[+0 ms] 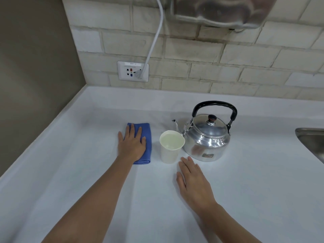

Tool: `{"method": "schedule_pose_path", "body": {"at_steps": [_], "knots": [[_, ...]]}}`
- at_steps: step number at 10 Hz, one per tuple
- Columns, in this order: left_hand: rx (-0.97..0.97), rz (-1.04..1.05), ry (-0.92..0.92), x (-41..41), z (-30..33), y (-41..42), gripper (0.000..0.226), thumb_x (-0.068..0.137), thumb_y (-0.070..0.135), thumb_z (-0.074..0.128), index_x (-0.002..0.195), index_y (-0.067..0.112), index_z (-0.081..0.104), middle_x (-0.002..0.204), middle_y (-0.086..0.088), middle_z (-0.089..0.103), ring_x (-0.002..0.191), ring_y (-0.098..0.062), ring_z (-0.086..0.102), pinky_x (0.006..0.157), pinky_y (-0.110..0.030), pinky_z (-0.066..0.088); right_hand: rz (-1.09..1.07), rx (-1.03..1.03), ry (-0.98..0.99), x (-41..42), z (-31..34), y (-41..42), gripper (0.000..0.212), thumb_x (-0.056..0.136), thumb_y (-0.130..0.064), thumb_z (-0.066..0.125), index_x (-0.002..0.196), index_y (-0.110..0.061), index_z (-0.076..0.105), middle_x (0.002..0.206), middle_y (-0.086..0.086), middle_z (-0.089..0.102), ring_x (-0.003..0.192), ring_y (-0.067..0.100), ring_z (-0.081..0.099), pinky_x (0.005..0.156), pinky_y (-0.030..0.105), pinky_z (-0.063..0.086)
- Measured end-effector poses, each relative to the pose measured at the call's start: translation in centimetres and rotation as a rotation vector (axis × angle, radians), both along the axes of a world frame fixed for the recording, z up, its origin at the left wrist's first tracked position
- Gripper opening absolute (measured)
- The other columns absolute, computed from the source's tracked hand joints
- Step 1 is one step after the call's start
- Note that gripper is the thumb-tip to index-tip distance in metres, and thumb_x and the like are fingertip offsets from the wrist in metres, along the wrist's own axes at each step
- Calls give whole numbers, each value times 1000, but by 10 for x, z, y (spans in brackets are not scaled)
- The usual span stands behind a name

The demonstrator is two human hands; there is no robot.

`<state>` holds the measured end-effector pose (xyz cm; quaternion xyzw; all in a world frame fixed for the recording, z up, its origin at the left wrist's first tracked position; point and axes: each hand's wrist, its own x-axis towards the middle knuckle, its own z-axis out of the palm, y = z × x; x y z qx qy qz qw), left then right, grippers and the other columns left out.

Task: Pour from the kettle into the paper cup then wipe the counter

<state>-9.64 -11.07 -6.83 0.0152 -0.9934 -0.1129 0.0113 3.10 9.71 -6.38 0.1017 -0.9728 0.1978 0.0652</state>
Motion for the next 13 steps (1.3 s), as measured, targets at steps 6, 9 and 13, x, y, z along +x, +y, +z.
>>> {"method": "schedule_pose_path", "body": {"at_steps": [6,9,13], "knots": [[2,57,-12,6,0,-5,53,98,37,16,147,20,6,160,-5,3,147,-22,0,117,-55,7,-24,1,-13,1,1,-1,42,96,-27,33,135,-13,37,150,0,33,143,21,16,115,31,19],[71,71,37,25,33,3,48,99,29,20,144,13,23,155,-8,22,144,-22,16,115,-55,13,-21,65,54,0,20,6,33,93,-23,35,120,-10,49,133,7,50,124,25,44,98,32,38],[128,28,466,78,138,29,41,97,23,33,132,4,44,132,-18,50,116,-36,48,90,-48,43,-140,61,279,-2,125,11,25,89,-26,41,104,-10,54,96,10,64,83,32,59,57,30,34]]}}
